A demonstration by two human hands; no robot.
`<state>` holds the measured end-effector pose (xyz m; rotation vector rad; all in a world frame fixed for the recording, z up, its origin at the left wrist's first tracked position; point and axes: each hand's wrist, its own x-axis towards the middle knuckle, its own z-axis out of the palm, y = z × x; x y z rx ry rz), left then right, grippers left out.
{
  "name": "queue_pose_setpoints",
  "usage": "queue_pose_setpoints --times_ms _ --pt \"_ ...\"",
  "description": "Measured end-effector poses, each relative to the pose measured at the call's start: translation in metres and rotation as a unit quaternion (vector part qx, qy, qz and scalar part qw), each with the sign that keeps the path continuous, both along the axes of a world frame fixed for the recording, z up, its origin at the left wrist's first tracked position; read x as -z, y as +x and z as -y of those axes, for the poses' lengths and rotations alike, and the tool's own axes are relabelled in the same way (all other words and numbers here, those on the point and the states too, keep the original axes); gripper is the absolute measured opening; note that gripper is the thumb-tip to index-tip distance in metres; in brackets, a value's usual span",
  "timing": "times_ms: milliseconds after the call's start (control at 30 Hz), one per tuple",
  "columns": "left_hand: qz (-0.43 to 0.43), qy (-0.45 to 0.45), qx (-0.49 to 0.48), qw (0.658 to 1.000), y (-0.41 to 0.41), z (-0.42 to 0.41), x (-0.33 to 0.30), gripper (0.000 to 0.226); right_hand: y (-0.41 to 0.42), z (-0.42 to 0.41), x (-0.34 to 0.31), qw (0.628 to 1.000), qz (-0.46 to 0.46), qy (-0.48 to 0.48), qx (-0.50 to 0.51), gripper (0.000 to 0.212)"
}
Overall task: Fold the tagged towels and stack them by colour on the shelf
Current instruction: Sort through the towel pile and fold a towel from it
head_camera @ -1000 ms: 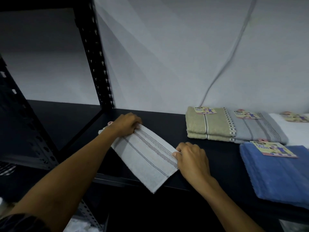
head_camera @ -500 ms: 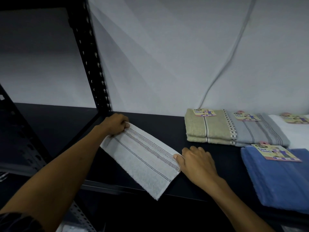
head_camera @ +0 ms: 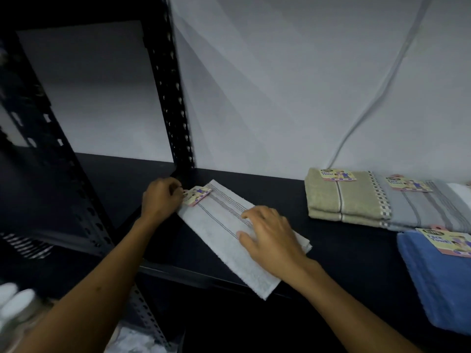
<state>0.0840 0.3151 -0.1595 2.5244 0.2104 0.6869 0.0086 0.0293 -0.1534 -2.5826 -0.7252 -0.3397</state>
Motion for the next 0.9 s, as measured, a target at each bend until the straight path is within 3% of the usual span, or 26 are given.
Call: queue_pose_setpoints --times_ms 100,233,400,500,567,633,700,767,900 --pt "-0.040 -0.044 -0.049 0.997 -0.026 -0.006 0.006 0.020 -0.007 -0.027 0.009 0.994 -0.036 -0.049 -0.093 0.058" --pt "-0.113 -0.034 -0.059 0.991 -0.038 -0.005 0.013 0.027 -0.009 -0.032 0.018 0.973 -0.059 -0.176 -0.138 0.062" --pt "-0.118 -0.040 -0.101 0.987 -0.034 0.000 0.013 0.019 -0.010 -0.024 0.024 0.970 -0.051 -0.189 -0.144 0.059" --pt "-0.115 -0.031 -0.120 0.986 -0.032 0.007 0.013 0.021 -0.018 -0.024 0.022 0.976 -0.070 -0.126 -0.160 0.056" --pt "-0.099 -0.025 -0.128 0.987 -0.035 0.012 0.012 0.018 -0.025 -0.022 0.013 0.974 -0.137 0.042 -0.173 0.043" --pt "-0.075 -0.041 -0.128 0.988 -0.040 0.013 0.012 0.015 -0.023 -0.015 0.005 0.965 -0.154 0.165 -0.132 0.033" --pt "-0.053 -0.084 -0.121 0.988 -0.052 0.016 0.011 0.017 -0.011 -0.005 0.002 0.980 -0.066 0.181 -0.047 0.030" --pt "-0.046 -0.110 -0.113 0.986 -0.070 0.027 0.010 0.018 0.006 0.004 -0.001 0.987 -0.027 0.156 0.028 0.032" --pt "-0.010 -0.139 -0.097 0.985 -0.120 0.074 0.012 0.010 0.024 0.008 -0.006 0.988 -0.127 0.027 0.079 0.046"
